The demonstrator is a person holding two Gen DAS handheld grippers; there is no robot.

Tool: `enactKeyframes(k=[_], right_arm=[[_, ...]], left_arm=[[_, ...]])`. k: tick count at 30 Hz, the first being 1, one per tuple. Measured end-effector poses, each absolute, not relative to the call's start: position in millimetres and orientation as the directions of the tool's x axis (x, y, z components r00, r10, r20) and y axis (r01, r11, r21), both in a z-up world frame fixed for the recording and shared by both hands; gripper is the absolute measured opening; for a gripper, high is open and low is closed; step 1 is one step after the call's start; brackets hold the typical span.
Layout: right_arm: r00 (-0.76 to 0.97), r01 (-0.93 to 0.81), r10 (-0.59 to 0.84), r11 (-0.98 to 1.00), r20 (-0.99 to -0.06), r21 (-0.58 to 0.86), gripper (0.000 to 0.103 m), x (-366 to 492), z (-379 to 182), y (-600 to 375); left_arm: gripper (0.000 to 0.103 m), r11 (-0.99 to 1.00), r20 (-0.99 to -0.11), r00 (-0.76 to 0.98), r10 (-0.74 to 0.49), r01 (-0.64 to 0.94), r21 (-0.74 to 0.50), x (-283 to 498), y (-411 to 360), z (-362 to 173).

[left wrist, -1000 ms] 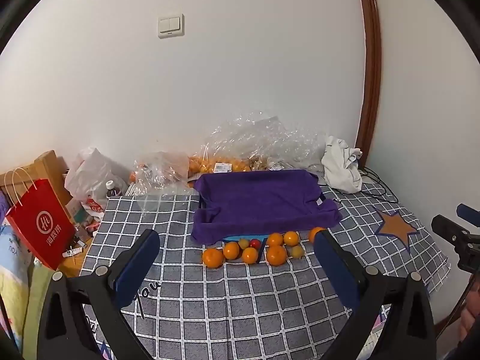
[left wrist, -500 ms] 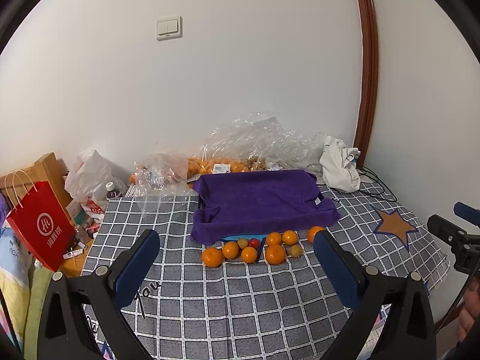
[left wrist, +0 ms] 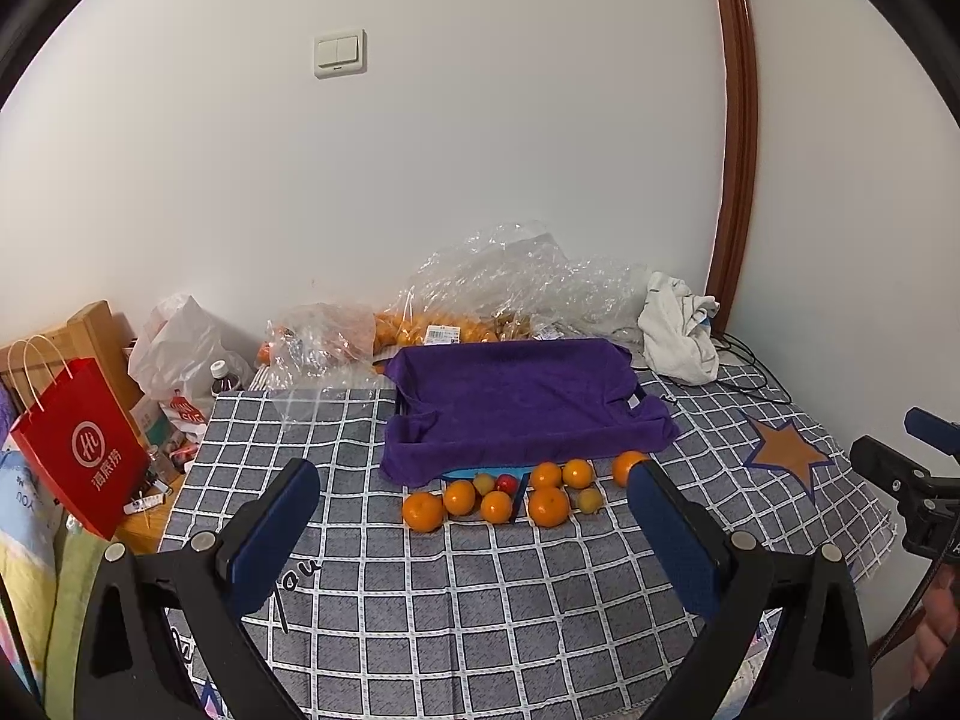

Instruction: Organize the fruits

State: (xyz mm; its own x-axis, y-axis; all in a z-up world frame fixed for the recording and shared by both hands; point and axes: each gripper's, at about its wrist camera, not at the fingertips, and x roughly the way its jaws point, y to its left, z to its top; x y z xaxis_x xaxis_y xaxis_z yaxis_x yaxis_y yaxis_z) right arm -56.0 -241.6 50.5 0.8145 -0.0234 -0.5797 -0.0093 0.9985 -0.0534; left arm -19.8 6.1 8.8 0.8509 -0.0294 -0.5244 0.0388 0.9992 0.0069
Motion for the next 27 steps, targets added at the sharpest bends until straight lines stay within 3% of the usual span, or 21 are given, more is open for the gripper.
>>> enactKeyframes(k=[27], right_arm=[[0.81,-0.019,-0.016,0.998,-0.586,-0.053,0.102,-52.5,51.3,-238.3]], left_arm=[[0.103,0.999,-0.526,0.85,-0.025,0.042,0.02,-19.9,0.7,10.6]])
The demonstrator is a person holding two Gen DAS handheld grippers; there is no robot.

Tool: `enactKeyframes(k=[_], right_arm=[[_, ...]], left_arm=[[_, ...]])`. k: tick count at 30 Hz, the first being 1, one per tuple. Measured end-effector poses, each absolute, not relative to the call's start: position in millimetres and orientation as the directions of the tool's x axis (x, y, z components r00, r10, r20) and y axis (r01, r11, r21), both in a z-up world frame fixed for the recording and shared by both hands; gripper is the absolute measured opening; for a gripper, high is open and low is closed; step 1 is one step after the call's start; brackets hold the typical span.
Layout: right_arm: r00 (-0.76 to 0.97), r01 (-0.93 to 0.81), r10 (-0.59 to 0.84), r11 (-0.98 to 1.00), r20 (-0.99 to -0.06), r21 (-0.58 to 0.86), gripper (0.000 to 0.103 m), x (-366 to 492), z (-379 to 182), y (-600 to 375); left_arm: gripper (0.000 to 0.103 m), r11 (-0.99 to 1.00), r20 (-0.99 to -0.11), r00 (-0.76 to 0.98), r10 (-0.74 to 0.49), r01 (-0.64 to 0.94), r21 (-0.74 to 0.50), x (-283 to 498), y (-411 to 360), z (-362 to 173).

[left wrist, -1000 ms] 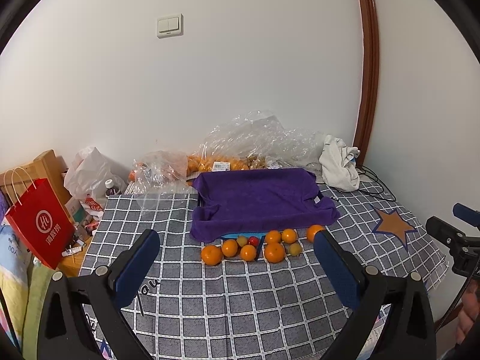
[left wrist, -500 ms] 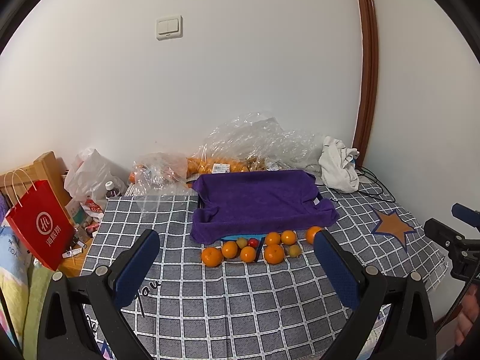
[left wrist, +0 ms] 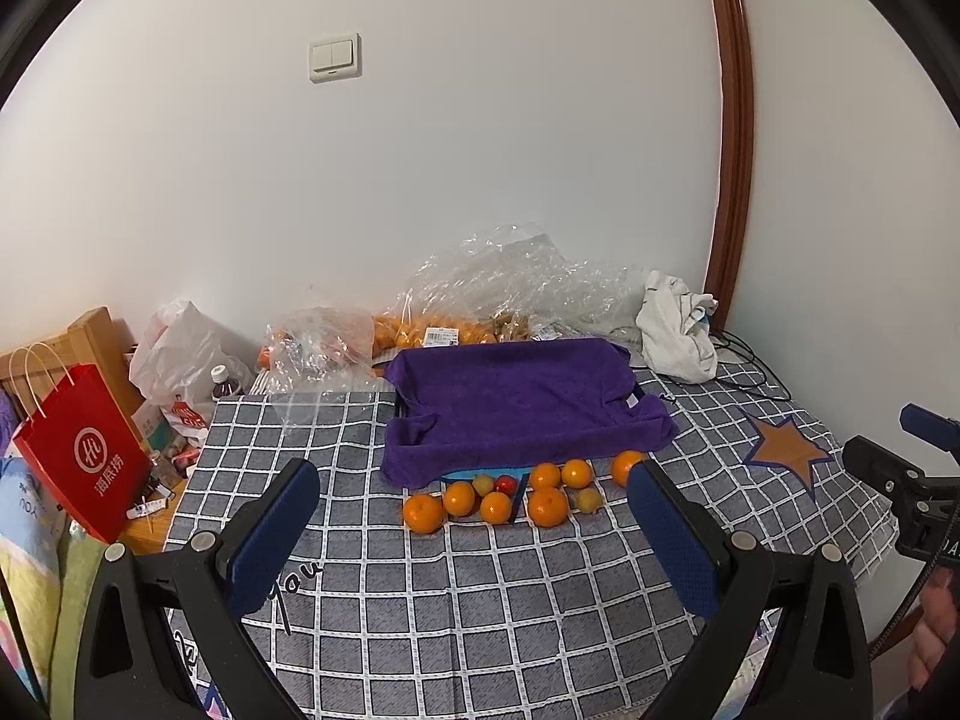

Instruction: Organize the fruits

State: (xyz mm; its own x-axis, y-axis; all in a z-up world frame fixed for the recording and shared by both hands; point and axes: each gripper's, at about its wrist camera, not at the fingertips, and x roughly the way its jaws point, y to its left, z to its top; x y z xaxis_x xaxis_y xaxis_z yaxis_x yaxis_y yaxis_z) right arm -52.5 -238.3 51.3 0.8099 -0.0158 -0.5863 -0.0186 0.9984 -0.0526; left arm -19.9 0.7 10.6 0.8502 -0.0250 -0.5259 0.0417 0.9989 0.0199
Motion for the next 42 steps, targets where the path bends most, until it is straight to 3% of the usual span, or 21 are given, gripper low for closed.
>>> enactKeyframes(k=[42], right_arm=[[0.782,-0.079,0.03,0.996,-0.623,-0.051,0.102,-47,34,-221]], left_arm=[[0.103,0.997,-0.542,0.84,-0.029,-0.013,-0.074,-17,31,4]])
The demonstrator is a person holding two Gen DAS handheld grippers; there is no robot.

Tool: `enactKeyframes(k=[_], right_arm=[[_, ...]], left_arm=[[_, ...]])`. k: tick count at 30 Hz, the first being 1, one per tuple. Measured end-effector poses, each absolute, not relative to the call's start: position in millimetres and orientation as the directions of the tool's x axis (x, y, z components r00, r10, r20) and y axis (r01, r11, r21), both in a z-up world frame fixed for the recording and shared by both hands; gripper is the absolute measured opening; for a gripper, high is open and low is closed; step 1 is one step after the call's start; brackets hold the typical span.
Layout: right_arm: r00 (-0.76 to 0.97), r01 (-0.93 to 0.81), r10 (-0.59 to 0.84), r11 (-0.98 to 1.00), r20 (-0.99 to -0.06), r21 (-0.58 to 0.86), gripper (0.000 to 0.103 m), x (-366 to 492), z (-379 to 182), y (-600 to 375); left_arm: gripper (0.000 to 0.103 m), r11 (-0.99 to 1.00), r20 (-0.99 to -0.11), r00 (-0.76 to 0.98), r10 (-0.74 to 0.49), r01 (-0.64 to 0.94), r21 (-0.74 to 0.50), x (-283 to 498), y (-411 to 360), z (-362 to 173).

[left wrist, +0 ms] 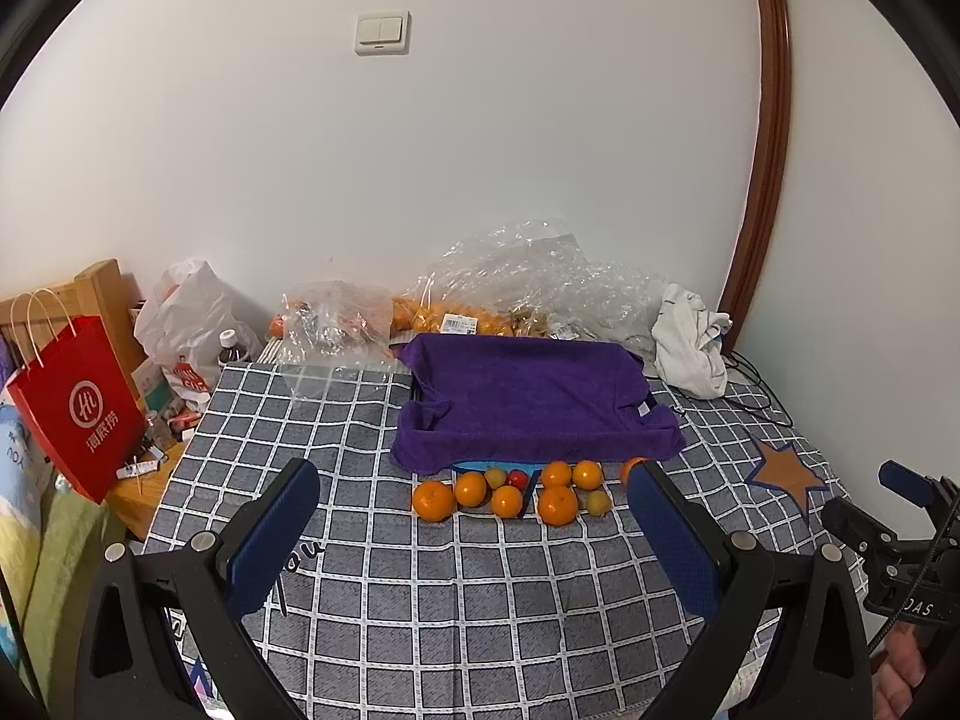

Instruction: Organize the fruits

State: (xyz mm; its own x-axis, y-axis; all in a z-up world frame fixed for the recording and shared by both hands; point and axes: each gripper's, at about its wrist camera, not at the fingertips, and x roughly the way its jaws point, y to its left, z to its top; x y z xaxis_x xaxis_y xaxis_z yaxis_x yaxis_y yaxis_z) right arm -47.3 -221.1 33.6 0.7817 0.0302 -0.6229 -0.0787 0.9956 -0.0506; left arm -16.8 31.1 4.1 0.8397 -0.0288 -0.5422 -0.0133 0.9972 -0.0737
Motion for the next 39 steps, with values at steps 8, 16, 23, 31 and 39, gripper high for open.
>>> enactKeyframes(k=[8,16,23,31,39], right_arm=[[0.778,-0.054,0.02,0.998,-0.628,-0.036,0.102,-44,32,-228],[0.777,-0.031,-0.002,0.999,-0.63,-0.041,0.102,-39,23,-228],[0.764,0.001,-0.06,0.996,-0.642,-0.093,0.102,-24,10,-223],[0.805,0.016,-0.055,0.997,-0.591,-0.07,0.102,-16,1,-233],[0.828,-0.002,-0.066,0.993,-0.557,-0.12,0.102,1,-13,-220]], left_arm=[[0.103,0.998,-0.545,0.837,-0.037,0.005,-0.059,-15,24,1],[0.103,0.997,-0.544,0.837,-0.055,0.019,-0.072,-10,29,-9],[0.103,0.994,-0.574,0.817,-0.064,0.001,-0.11,6,42,-28],[0.103,0.992,-0.593,0.802,-0.066,-0.009,-0.123,23,46,-51],[0.103,0.993,-0.622,0.781,-0.055,-0.02,-0.114,43,54,-71]])
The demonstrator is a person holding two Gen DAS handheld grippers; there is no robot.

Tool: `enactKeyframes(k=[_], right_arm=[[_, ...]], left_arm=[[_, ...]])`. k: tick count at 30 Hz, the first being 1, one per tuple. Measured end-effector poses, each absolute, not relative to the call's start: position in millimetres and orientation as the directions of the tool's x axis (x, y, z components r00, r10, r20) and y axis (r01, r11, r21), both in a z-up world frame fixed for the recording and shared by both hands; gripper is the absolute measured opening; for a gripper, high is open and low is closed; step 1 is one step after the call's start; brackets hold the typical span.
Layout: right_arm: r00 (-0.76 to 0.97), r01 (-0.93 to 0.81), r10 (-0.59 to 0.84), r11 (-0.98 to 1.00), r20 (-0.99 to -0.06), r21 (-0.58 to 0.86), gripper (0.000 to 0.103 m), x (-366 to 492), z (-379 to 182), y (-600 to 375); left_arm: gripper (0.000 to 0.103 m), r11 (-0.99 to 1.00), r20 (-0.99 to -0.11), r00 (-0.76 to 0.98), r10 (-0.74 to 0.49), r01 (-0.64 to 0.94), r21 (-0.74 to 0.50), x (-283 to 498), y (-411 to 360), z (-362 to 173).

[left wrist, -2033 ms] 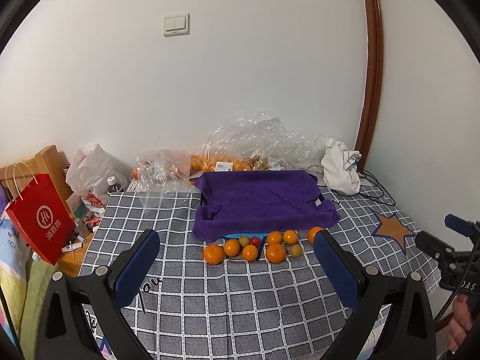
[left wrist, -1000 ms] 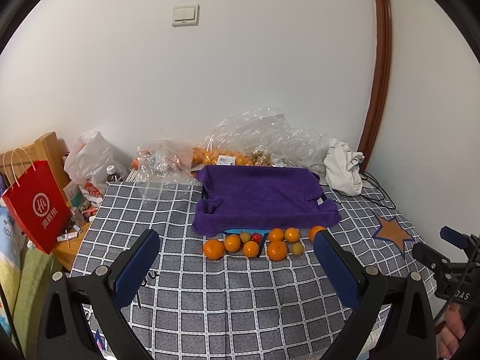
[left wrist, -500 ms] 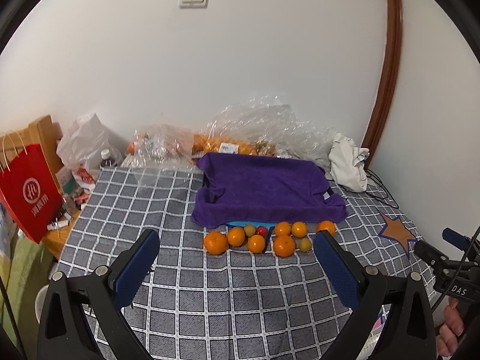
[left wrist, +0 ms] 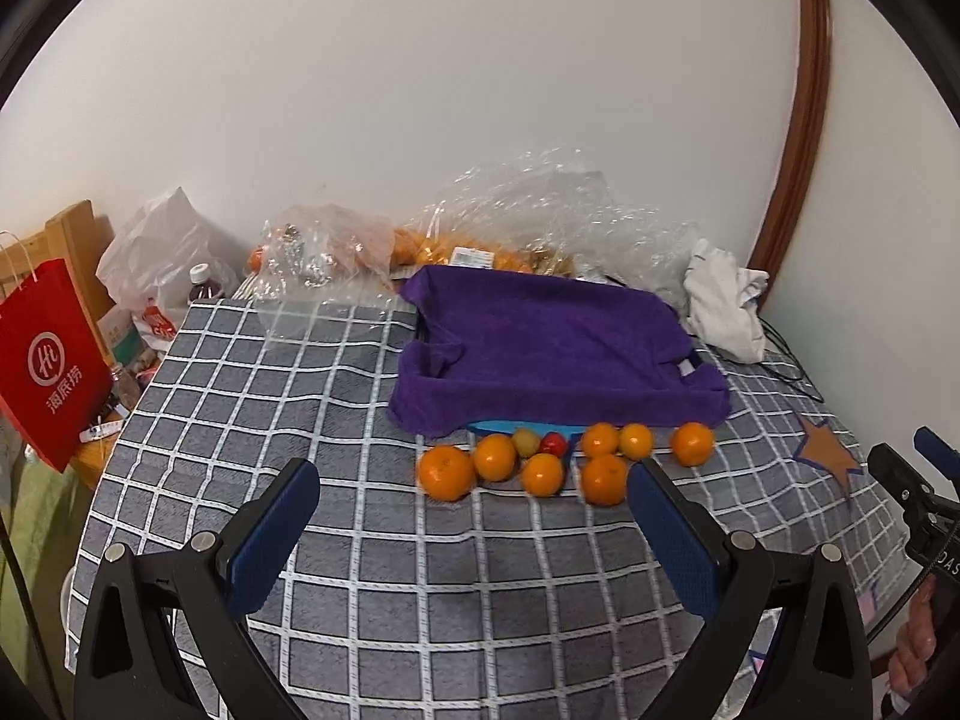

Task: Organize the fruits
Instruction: 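Grasp a large orange with the right gripper while the left gripper grasps another orange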

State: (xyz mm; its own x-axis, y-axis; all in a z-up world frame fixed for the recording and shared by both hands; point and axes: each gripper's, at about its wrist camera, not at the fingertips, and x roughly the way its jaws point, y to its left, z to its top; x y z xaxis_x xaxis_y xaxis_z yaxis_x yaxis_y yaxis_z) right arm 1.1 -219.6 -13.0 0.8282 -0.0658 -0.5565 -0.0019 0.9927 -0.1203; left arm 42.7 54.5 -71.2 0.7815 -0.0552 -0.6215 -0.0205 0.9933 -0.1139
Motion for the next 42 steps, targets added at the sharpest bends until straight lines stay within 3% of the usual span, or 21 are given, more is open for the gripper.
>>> enactKeyframes(k=[16,19,27,29,33,38,42], right_arm=[[0.787,-0.077,0.074,0.997,-0.613,0.02,0.102,42,-49,-217],[0.774,-0.06,0.063,0.998,-0.63,0.025,0.102,54,-63,-221],[0.68,-0.096,0.06,0.995,-0.731,-0.008,0.084,102,-111,-217],[0.656,-0.112,0.085,0.994,-0.75,0.014,0.074,113,-120,-216],[0.662,-0.116,0.077,0.993,-0.746,0.0,0.074,128,-133,-213],[0.632,-0.122,0.104,0.992,-0.768,0.034,0.059,146,-149,-213],[0.634,-0.114,0.102,0.993,-0.767,0.037,0.056,154,-155,-213]], left_arm=[[0.102,0.991,-0.658,0.753,-0.022,-0.071,-0.114,66,85,-97],[0.095,0.992,-0.67,0.742,-0.029,-0.063,-0.113,75,89,-108],[0.091,0.994,-0.716,0.697,-0.03,-0.055,-0.095,96,98,-130],[0.091,0.994,-0.735,0.677,-0.039,-0.049,-0.099,101,99,-135],[0.089,0.993,-0.737,0.673,-0.054,-0.045,-0.113,106,100,-143],[0.086,0.987,-0.731,0.674,-0.105,-0.02,-0.161,112,95,-154],[0.086,0.989,-0.745,0.659,-0.102,-0.012,-0.147,118,85,-159]])
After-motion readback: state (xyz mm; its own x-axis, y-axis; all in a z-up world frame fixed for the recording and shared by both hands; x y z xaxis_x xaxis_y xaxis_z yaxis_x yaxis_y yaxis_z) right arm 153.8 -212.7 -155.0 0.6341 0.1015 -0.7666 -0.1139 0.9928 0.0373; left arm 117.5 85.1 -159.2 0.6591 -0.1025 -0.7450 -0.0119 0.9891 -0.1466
